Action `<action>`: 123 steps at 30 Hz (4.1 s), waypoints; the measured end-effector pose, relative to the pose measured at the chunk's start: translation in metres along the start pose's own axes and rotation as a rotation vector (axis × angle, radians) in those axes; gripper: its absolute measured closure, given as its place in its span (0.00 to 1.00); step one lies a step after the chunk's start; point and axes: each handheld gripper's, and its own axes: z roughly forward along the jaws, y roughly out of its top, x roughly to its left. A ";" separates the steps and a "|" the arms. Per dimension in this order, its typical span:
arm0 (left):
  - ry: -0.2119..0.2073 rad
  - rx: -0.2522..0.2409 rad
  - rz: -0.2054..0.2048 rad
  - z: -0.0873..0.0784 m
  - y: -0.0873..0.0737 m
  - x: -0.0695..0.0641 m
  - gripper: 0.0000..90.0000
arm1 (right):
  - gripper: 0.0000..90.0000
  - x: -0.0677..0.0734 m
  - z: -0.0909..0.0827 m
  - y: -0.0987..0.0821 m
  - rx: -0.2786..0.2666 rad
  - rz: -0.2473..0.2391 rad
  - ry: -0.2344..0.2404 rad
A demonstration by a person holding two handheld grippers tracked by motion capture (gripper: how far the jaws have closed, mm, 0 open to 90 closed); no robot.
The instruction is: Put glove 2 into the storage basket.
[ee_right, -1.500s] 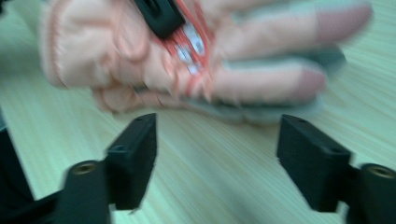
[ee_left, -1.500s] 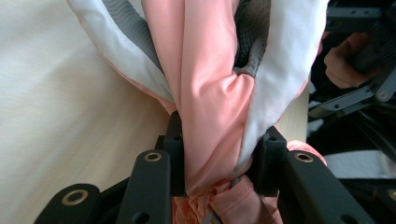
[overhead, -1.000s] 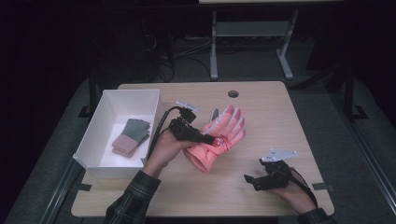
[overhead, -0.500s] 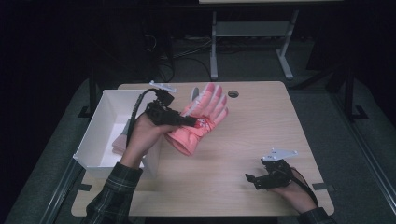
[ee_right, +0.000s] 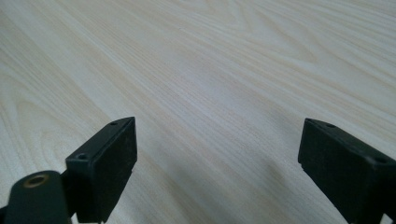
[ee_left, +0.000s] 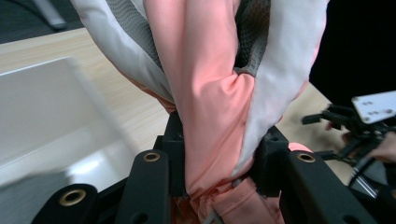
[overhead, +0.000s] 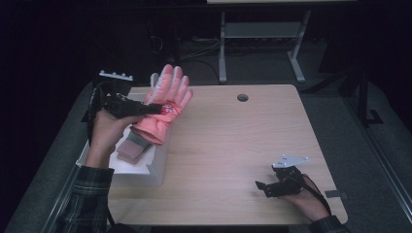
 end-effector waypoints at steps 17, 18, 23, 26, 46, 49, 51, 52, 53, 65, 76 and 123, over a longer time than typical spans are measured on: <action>0.159 0.010 -0.186 -0.012 -0.043 0.070 0.70 | 0.13 0.001 0.002 0.000 0.011 -0.002 -0.001; 0.160 0.015 -0.195 -0.009 -0.046 0.073 0.70 | 0.13 0.001 0.001 0.000 0.011 -0.003 -0.002; 0.162 0.055 -0.227 0.009 -0.057 0.084 0.70 | 0.13 0.000 0.000 0.000 0.002 -0.007 -0.003; 0.154 0.071 -0.245 0.019 -0.064 0.089 0.70 | 0.13 -0.001 0.000 -0.001 0.005 -0.009 -0.002; 0.105 0.196 -0.323 0.073 -0.103 0.110 0.65 | 0.13 0.001 0.001 0.000 0.008 -0.019 0.002; 0.107 0.209 -0.321 0.075 -0.102 0.110 0.64 | 0.13 0.001 0.001 0.001 0.010 -0.022 0.003; 0.105 0.218 -0.325 0.076 -0.102 0.111 0.64 | 0.13 0.001 0.001 0.000 0.012 -0.021 0.004; 0.104 0.222 -0.321 0.077 -0.102 0.111 0.63 | 0.13 0.002 0.001 0.001 0.014 -0.019 0.004; 0.102 0.224 -0.311 0.077 -0.101 0.111 0.61 | 0.13 0.002 0.001 0.001 0.014 -0.016 0.004; 0.146 0.140 -0.238 0.057 -0.087 0.109 0.24 | 0.13 -0.001 0.000 0.000 0.009 -0.008 0.006; 0.171 0.095 -0.165 0.038 -0.064 0.094 0.21 | 0.13 -0.002 0.000 0.000 0.011 0.000 0.015; -0.073 0.110 0.252 0.137 -0.049 -0.102 0.21 | 0.13 -0.001 0.000 -0.001 0.000 -0.028 -0.002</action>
